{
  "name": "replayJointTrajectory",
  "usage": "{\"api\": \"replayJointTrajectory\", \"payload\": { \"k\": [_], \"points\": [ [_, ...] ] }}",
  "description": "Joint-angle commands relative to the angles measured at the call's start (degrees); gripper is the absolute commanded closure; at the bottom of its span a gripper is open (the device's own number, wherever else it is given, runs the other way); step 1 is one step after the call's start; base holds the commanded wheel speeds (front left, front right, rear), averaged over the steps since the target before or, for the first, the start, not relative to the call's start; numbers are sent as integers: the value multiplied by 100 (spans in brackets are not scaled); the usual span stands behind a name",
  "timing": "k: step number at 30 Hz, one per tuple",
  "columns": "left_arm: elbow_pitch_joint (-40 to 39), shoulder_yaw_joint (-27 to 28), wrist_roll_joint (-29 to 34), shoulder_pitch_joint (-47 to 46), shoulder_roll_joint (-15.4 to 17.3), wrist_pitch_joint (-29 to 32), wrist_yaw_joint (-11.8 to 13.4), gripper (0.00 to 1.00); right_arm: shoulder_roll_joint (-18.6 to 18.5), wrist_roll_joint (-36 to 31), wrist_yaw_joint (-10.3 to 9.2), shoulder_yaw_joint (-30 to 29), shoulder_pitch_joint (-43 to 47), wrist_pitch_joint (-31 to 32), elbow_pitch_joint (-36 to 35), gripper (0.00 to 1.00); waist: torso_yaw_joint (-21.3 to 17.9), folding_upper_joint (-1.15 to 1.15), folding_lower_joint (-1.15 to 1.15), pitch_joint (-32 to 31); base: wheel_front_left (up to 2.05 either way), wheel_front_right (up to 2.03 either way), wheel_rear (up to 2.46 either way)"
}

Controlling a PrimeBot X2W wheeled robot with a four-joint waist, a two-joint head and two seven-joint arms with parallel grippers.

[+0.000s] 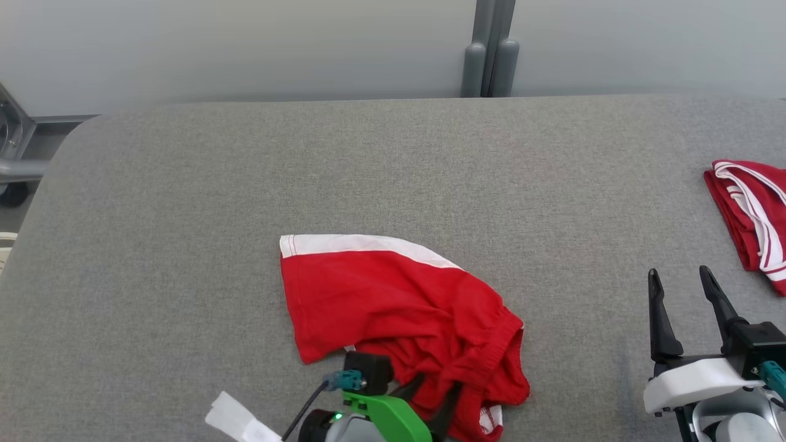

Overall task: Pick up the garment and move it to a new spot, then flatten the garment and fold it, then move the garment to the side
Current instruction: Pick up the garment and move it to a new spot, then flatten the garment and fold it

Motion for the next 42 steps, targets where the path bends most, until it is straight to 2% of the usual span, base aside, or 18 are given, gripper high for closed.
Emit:
{"api": "replayJointTrajectory", "payload": {
  "k": [1, 6, 11, 16, 18, 20, 25, 33, 42],
  "points": [
    [-65, 61, 134, 124, 181, -156, 98, 0, -13, -24, -8, -37, 128, -16, -21, 0, 4, 0, 0, -63, 0, 0, 0],
    [-399, 361, 146, 365, 627, -622, 440, 0, -5, -20, -8, -115, 275, -16, -31, 0, 99, 0, 0, -206, 0, 0, 0],
    [-670, 720, 92, 602, 990, -966, 653, 0, 9, -14, -8, -154, 386, -16, -26, 0, 215, 0, 0, -319, 0, 0, 0],
    [-904, 1274, 326, 891, 1422, -1267, 1016, 0, 26, 5, -8, -150, 474, -16, -45, 0, 379, 0, 0, -408, 0, 0, 0],
    [-985, 1444, 502, 952, 1548, -1293, 1033, 0, 29, 8, -8, -133, 484, -16, -47, 0, 436, 0, 0, -434, 0, 0, 0],
    [-1063, 1685, 559, 1109, 1637, -1313, 988, 0, 27, 8, -8, -116, 485, -16, -62, 0, 483, 0, 0, -457, 0, 0, 0],
    [-1320, 2608, 1318, 1529, 1731, -1305, 724, 0, 46, 14, -8, -134, 562, -16, -104, 0, 515, 0, 0, -494, 0, 0, 0],
    [-1547, 4380, 2404, 2489, 1231, -1306, 234, 0, 78, -10, -8, -192, 716, -16, -24, 0, 287, 0, 0, -506, 0, 0, 0],
    [-1399, 5454, 3171, 2943, 572, -1307, -767, 0, 99, 84, -8, -444, 921, -16, -28, 0, 98, 0, 0, -533, 0, 0, 0]
  ]
}}
